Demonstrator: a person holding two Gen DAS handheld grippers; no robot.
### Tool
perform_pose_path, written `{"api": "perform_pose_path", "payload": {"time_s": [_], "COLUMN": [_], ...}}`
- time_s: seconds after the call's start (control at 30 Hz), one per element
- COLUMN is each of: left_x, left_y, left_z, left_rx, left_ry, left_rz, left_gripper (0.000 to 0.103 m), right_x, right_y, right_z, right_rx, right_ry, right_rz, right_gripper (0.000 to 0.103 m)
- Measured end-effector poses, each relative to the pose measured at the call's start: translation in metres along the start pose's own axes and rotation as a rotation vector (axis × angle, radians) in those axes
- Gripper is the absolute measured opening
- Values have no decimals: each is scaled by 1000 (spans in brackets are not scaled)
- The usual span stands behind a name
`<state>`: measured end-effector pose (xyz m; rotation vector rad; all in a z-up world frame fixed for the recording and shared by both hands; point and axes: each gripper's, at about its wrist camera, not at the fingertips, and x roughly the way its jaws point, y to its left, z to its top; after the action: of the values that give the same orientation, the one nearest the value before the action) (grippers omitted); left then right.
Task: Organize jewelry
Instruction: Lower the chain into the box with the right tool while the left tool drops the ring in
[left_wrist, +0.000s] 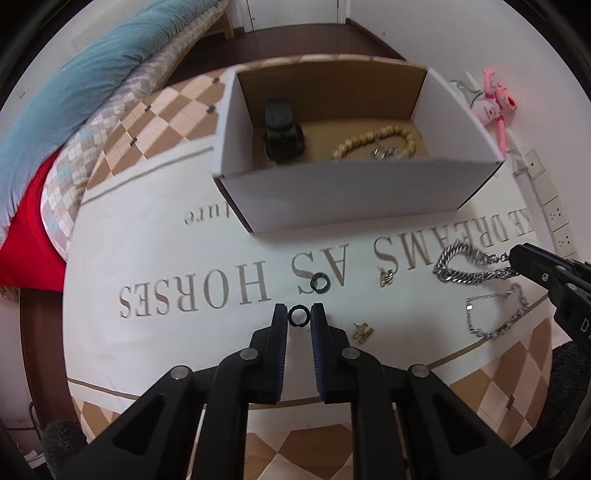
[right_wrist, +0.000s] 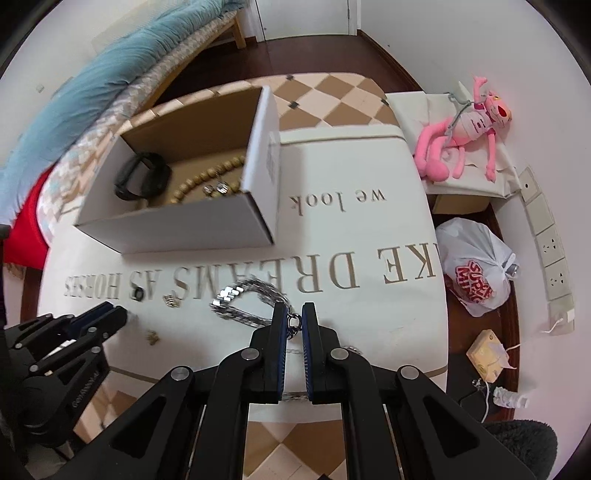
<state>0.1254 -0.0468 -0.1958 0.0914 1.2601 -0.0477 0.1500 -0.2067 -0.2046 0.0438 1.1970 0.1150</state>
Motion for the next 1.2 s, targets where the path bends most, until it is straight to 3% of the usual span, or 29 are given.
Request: {"api": "perform_pose_path", "payload": {"time_s": [0.37,0.6,0.73,1.1,1.17,1.2], "left_x": [-88,-99,-81,-38,-35,-35], "left_y": [21,39,42,41,42,43], "left_z": [34,80,108,170,176,178], "left_rx": [-50,-111,-116,-126,-126,-128], "left_ry": [-126,-143,-98,2,4,2], "left_rz": [-90,-157,-172,-175,-161,-146], "left_gripper": [10,10,10,13,18,28], "right_x": [-76,-118,-105,-16,-9,-7], "right_y": [17,29,39,35,33,33], "right_z": [20,63,90,123,123,123], "right_rx": [-24,-24,-48,-11,-2,-2], "right_ry": [-101,-180,-171,42,72,80], "right_rz": [146,251,243,214,205,197], "right_gripper": [8,8,8,9,9,10]}}
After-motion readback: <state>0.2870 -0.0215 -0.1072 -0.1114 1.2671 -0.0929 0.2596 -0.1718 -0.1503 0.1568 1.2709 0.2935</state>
